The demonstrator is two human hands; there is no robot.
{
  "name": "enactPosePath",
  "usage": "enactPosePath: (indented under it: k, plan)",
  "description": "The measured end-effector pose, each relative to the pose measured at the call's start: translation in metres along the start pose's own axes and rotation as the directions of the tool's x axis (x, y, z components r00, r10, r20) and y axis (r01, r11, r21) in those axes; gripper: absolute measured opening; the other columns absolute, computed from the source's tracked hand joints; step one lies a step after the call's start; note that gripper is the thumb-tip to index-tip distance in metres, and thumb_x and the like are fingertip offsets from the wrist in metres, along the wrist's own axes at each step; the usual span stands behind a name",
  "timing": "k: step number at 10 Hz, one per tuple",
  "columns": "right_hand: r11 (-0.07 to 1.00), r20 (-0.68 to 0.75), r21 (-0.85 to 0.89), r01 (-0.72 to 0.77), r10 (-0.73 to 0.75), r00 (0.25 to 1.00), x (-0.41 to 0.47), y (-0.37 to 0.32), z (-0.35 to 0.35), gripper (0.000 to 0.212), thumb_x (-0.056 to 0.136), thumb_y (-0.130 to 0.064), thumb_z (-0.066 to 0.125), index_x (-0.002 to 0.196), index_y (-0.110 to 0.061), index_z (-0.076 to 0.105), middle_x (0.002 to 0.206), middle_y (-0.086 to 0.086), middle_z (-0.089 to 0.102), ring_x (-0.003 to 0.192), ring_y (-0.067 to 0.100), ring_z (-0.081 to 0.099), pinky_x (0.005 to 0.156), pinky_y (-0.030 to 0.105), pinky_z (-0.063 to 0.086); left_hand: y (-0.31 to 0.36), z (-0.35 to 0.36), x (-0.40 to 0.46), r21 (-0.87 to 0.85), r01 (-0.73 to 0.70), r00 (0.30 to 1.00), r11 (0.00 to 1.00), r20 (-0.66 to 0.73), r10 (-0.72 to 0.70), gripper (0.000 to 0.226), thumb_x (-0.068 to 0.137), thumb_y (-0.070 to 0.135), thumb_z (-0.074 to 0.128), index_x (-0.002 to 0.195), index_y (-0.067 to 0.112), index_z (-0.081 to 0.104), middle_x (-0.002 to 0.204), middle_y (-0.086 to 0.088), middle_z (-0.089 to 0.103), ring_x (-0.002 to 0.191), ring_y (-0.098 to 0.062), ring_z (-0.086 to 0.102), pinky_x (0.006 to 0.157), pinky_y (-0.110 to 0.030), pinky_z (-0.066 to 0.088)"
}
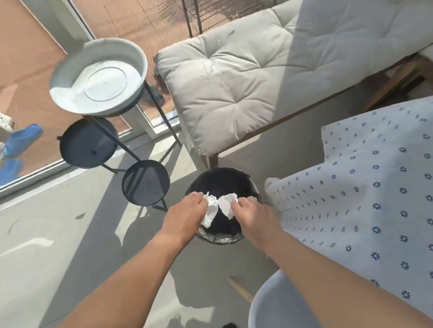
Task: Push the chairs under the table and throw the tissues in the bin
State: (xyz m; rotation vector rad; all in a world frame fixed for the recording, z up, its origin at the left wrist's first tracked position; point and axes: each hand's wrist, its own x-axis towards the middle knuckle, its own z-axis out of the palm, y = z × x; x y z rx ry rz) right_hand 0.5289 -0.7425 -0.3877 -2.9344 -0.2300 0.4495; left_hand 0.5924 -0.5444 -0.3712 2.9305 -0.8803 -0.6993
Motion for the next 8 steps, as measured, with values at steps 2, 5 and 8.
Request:
enactPosePath:
  k: [2,5,8]
  plan:
    - [0.996,0.077,0.084,-0.042,0.036,0.996,0.038,0.003,0.085,0.027,0.093,-0.007,0.057,0.119,-0.013,0.054,0.110,0.005,0.059,0.104,0.027,0.056,0.077,0.038,0.053,-0.015,0.087,0.065,-0.002,-0.019,0.991,1.000,0.133,0.019,0.036,0.096,-0.001,0.055,0.131,0.007,0.054,0.129,-0.009,0.055,0.124,-0.031,0.055,0.093,-0.044,0.054]
    - [0.993,0.251,-0.040,-0.108,0.114,0.961,0.011,-0.004,0.123,0.081,0.096,-0.062,0.040,0.160,-0.020,0.014,0.170,0.017,0.002,0.155,0.038,-0.012,0.121,0.067,-0.002,-0.028,0.111,0.039,0.081,0.107,0.941,0.991,0.313,-0.127,0.086,0.104,0.047,0.051,0.166,0.018,0.000,0.175,-0.009,-0.013,0.160,-0.036,-0.012,0.126,-0.067,0.004]
    - [0.992,0.204,-0.022,-0.125,0.127,0.971,-0.025,-0.022,0.011,0.083,0.095,-0.070,0.031,0.161,-0.022,0.015,0.171,0.015,-0.002,0.155,0.035,-0.013,0.121,0.065,-0.005,-0.016,0.022,-0.025,0.062,0.218,0.936,0.974,0.270,-0.227,0.097,0.097,0.078,0.035,0.166,0.025,-0.007,0.172,-0.007,-0.024,0.157,-0.035,-0.023,0.125,-0.067,-0.002]
